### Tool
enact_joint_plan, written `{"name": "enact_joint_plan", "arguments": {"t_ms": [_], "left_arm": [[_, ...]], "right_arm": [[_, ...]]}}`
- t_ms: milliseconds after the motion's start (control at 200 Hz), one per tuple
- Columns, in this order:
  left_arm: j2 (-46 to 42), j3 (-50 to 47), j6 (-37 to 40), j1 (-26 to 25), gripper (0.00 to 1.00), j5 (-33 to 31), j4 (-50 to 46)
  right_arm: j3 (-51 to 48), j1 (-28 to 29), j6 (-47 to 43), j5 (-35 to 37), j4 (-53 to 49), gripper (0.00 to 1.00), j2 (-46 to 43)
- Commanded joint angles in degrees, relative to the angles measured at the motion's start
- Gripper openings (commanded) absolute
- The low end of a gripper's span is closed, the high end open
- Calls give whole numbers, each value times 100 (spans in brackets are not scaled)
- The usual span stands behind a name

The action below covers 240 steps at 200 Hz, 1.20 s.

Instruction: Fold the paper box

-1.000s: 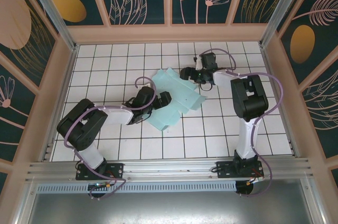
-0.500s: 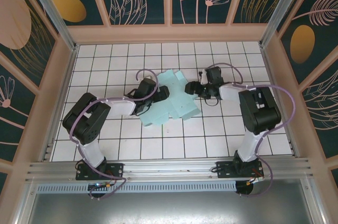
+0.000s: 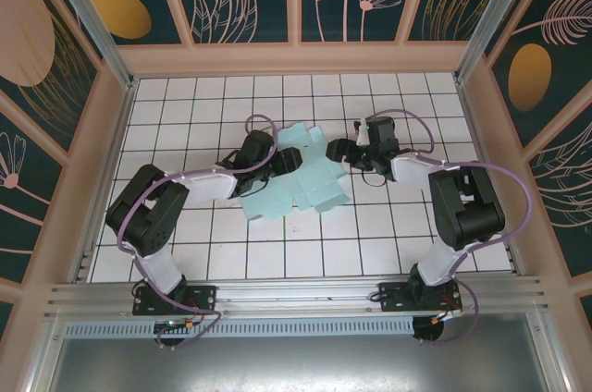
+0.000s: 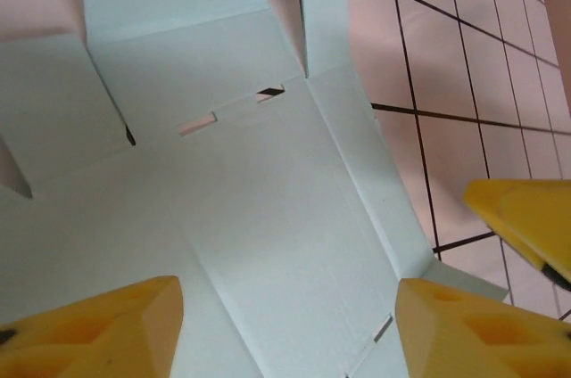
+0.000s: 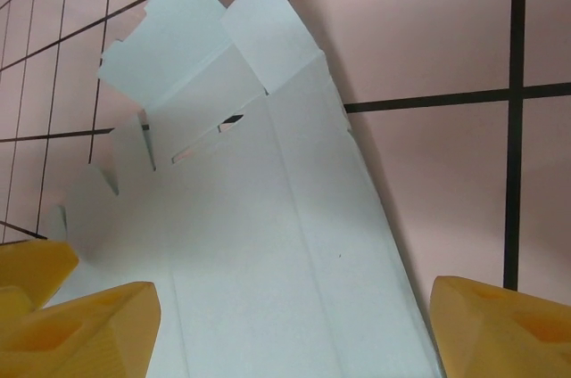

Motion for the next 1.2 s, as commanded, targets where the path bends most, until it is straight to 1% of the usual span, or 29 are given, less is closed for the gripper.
{"name": "enact_joint_plan", "arguments": {"t_ms": [0, 25, 40, 80, 135, 230, 335, 365, 385, 440, 505, 626, 771, 846, 966, 1111, 1196], "left_arm": [[143, -127, -162, -25, 53, 94, 155], [163, -147, -172, -23, 51, 68, 149], [177, -158, -171, -20, 48, 57, 152], [226, -186, -191, -21, 44, 22, 142], [293, -245, -212, -24, 34, -24, 141], [327, -376, -215, -24, 32, -80, 202], [290, -533, -174, -24, 26, -205, 214], [270, -568, -158, -20, 21, -233, 221], [272, -587, -145, -27, 14, -239, 225], [273, -635, -117, -25, 0, -246, 271], [321, -683, -134, -22, 0, -248, 311], [434, -766, -201, -21, 0, -168, 465], [535, -873, -253, -24, 0, -165, 512], [542, -955, -280, -20, 0, -147, 589], [569, -999, -278, -20, 0, -143, 636], [546, -1030, -264, -27, 0, -176, 627], [534, -1048, -246, -22, 0, -184, 624]], "right_arm": [[237, -37, -15, -145, 176, 80, 305], [265, -32, -30, -179, 188, 79, 354], [279, -31, -36, -210, 184, 79, 387], [323, -36, -58, -284, 200, 78, 473], [373, -33, -76, -340, 211, 77, 574], [433, -36, -116, -411, 266, 76, 733], [474, -35, -147, -405, 283, 76, 855], [445, -29, -146, -361, 321, 77, 854], [434, -32, -154, -348, 338, 77, 853], [396, -37, -172, -304, 389, 83, 830], [373, -38, -190, -225, 393, 88, 811], [383, -33, -232, -245, 358, 89, 813], [427, -48, -267, -461, 349, 83, 829], [479, -55, -341, -808, 350, 79, 887], [590, -66, -419, -1431, 350, 76, 1087], [496, -94, -336, -1306, 512, 68, 954], [440, -134, -335, -1177, 554, 61, 813]]}}
